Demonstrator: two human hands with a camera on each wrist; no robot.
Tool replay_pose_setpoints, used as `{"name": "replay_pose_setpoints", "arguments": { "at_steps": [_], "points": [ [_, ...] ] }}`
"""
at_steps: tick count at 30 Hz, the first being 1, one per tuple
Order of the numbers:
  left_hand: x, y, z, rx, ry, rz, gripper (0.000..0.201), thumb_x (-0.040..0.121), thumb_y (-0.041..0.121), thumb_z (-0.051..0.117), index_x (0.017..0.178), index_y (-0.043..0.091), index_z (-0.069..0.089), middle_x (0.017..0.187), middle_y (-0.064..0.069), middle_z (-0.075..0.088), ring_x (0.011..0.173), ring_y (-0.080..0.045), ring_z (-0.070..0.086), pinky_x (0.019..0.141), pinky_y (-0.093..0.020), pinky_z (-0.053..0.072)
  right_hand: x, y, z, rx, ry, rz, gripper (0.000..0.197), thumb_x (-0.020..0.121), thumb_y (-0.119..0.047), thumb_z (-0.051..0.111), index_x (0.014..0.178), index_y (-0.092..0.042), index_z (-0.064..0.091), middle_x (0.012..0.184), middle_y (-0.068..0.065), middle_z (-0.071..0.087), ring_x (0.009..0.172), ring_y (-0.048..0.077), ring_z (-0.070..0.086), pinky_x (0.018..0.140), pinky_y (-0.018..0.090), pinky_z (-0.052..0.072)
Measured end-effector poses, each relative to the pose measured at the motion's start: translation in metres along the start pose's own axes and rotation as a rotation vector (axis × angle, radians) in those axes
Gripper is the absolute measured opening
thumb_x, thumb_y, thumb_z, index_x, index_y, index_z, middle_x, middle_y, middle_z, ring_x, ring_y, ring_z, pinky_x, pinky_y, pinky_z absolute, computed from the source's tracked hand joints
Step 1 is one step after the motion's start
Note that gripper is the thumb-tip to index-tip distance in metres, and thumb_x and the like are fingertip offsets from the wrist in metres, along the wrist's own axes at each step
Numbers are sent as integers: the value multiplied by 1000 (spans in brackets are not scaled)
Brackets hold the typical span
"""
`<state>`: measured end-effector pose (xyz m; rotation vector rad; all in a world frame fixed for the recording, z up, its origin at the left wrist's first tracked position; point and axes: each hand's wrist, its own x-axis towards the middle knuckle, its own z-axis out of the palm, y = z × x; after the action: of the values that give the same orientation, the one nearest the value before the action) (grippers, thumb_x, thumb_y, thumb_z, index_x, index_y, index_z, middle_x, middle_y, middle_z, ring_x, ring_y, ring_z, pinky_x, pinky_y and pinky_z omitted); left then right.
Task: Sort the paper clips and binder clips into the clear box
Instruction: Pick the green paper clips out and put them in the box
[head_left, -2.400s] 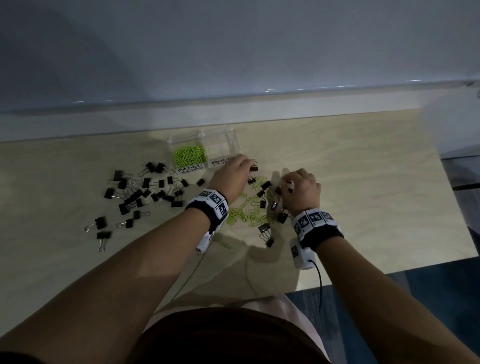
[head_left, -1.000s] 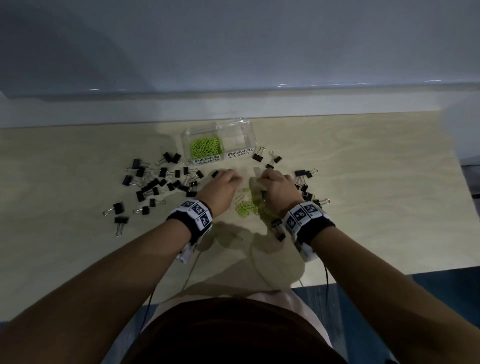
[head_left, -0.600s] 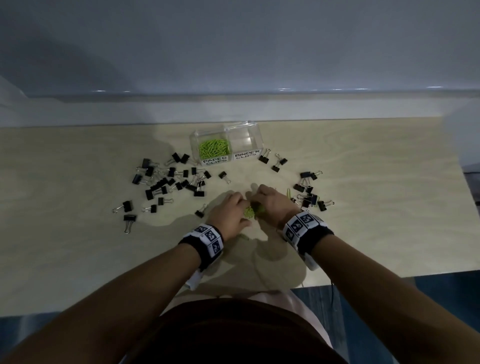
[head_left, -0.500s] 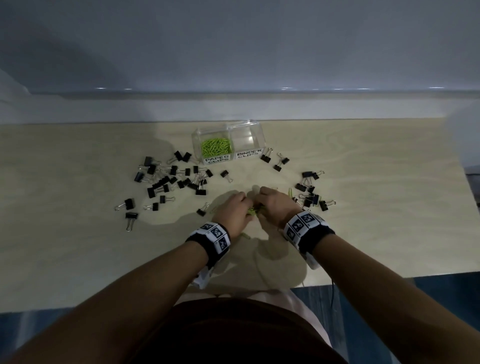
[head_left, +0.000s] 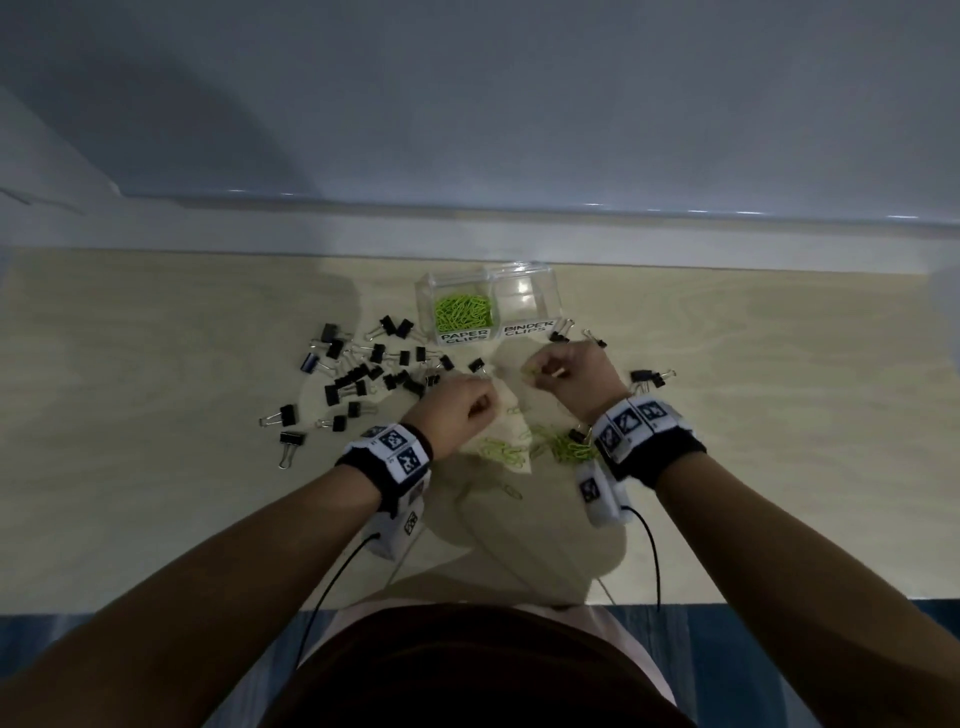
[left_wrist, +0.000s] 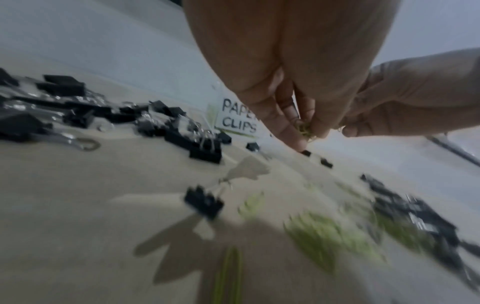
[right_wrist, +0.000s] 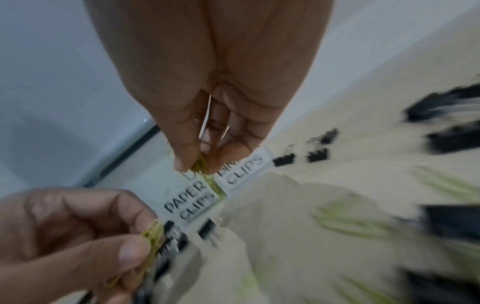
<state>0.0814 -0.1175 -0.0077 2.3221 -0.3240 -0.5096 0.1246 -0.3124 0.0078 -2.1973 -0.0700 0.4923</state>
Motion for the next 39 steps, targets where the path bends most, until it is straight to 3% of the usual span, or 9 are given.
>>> {"name": "replay_pose_setpoints", "arguments": {
  "at_steps": [7, 9, 12, 18, 21, 23, 30, 35, 39],
  "points": [
    [38, -3, -63, -74, 460, -152, 7, 88, 13, 59, 88, 9, 65, 82, -1, 66, 72, -13, 60, 69, -24, 50, 72, -64, 18, 52, 152, -41, 15, 76, -7, 71, 74, -21, 66, 66, -12, 61, 62, -2, 55, 60, 11, 41],
    [54, -6, -68, -59, 526, -218, 8, 88, 13, 58, 87, 8, 64, 82, -5, 67, 73, -17, 61, 70, -29, 53, 81, -68, 27, 3, 149, -5, 13, 77, -8, 70, 78, -21, 68, 72, -7, 67, 68, 4, 60, 65, 18, 49],
    [74, -7, -66, 70, 407, -247, 14, 88, 15, 57, 90, 4, 65, 91, -12, 68, 83, -27, 63, 77, -38, 53, 76, -63, 31, -151, 117, -69, 19, 76, -5, 68, 93, -13, 71, 91, 6, 71, 83, 18, 65, 79, 31, 54],
    [46, -5, -47, 250, 275, 24, 32, 87, 21, 61, 116, 7, 58, 114, -11, 53, 107, -26, 49, 92, -35, 44, 22, -10, 15, -287, 108, -251, 18, 75, 2, 61, 89, -7, 68, 87, 10, 65, 74, 24, 62, 71, 33, 53],
    [2, -16, -28, 183, -13, 101, 35, 87, 23, 62, 120, 13, 57, 119, -6, 49, 103, -18, 51, 90, -26, 44, -9, 12, 15, -406, -64, -162, 20, 74, -6, 64, 92, -10, 68, 96, 9, 63, 85, 27, 62, 75, 38, 54],
    [-30, -31, -11, 191, -178, 146, 39, 85, 24, 63, 121, 12, 56, 119, -6, 50, 100, -18, 53, 90, -32, 48, -31, 16, 25, -451, -108, -284, 19, 61, 1, 74, 77, -8, 70, 87, 14, 65, 79, 33, 63, 68, 37, 56],
    [-80, -52, 28, 173, -173, -69, 94, 70, 55, 66, 144, 12, 27, 141, -4, 30, 128, -19, 32, 112, -33, 31, -75, 34, 63, -456, -97, -317, 37, 73, -6, 69, 110, -5, 65, 107, 16, 58, 89, 37, 54, 71, 41, 52],
    [-68, -34, 39, 128, -78, -143, 82, 79, 34, 67, 145, 13, 22, 140, -5, 28, 128, -21, 33, 110, -29, 28, -95, 51, 49, -343, 180, -126, 31, 68, -3, 74, 97, -1, 67, 106, 18, 59, 93, 39, 57, 75, 44, 55],
    [-49, -20, 46, 118, -27, -121, 63, 82, 27, 69, 134, 6, 41, 126, -11, 41, 114, -26, 46, 99, -34, 40, -92, 67, 38, -383, 169, 30, 47, 65, -12, 77, 110, -5, 64, 110, 15, 55, 100, 37, 53, 86, 45, 51]
  ]
}}
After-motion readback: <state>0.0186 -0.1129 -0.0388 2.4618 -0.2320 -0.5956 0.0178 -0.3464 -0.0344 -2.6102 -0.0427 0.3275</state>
